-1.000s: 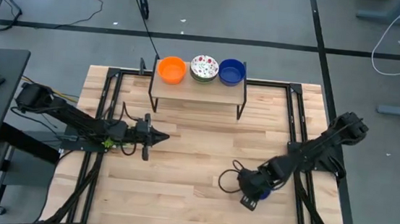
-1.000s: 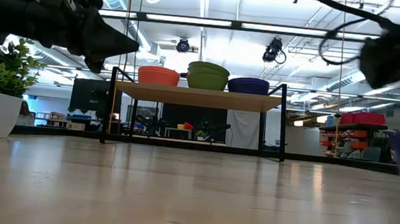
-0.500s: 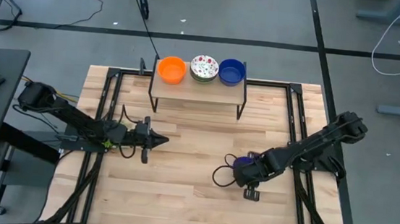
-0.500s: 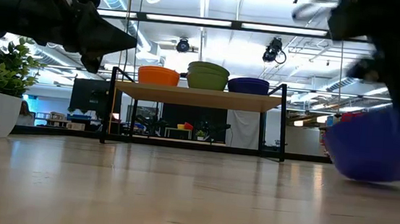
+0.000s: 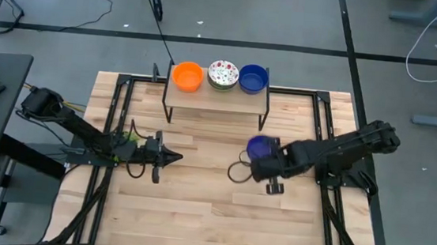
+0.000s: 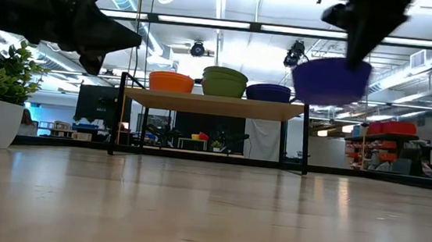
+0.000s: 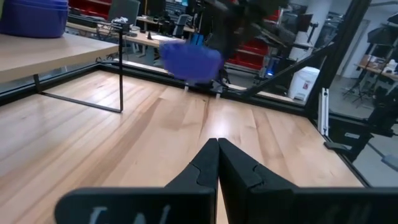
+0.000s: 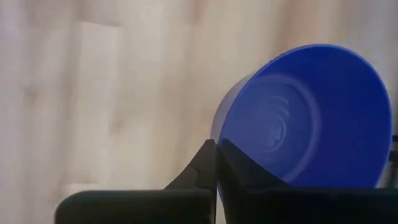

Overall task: Pick & Place Mini bowls
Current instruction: Stack the blue bowl on top of the other blue bowl on the shelf

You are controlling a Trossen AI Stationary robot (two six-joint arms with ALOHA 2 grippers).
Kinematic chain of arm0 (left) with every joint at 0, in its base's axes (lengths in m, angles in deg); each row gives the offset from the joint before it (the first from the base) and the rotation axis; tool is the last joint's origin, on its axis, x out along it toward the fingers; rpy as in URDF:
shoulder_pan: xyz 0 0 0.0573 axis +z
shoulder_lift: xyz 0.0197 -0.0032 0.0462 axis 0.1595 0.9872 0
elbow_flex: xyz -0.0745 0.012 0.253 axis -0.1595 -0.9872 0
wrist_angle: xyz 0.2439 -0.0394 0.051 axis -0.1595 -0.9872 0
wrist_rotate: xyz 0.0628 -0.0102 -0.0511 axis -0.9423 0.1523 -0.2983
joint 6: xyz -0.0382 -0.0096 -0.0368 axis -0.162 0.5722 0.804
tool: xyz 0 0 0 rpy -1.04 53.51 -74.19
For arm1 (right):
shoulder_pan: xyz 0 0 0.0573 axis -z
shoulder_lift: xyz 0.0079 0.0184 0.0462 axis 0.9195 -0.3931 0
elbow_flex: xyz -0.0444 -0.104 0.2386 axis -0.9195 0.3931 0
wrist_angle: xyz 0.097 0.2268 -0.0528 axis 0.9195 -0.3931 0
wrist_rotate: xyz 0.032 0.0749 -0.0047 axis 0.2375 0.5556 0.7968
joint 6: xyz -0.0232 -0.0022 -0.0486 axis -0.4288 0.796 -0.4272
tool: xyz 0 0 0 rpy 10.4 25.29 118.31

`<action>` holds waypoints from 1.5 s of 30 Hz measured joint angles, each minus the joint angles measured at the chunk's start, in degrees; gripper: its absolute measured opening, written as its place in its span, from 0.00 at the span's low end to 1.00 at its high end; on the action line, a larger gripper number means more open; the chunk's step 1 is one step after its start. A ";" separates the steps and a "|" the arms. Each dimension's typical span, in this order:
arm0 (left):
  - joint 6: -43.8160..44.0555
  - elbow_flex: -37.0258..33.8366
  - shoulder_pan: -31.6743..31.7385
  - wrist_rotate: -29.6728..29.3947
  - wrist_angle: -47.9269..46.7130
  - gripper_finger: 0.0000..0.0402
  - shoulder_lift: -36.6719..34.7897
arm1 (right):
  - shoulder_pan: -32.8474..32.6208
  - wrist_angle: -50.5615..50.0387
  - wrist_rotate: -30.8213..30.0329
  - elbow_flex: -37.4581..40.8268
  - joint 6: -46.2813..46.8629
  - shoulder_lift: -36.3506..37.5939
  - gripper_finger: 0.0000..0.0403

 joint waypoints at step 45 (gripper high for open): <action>-1.99 0.00 0.02 -4.98 0.26 0.03 -0.04 | 45.63 11.65 6.19 -18.03 -39.04 -8.74 0.10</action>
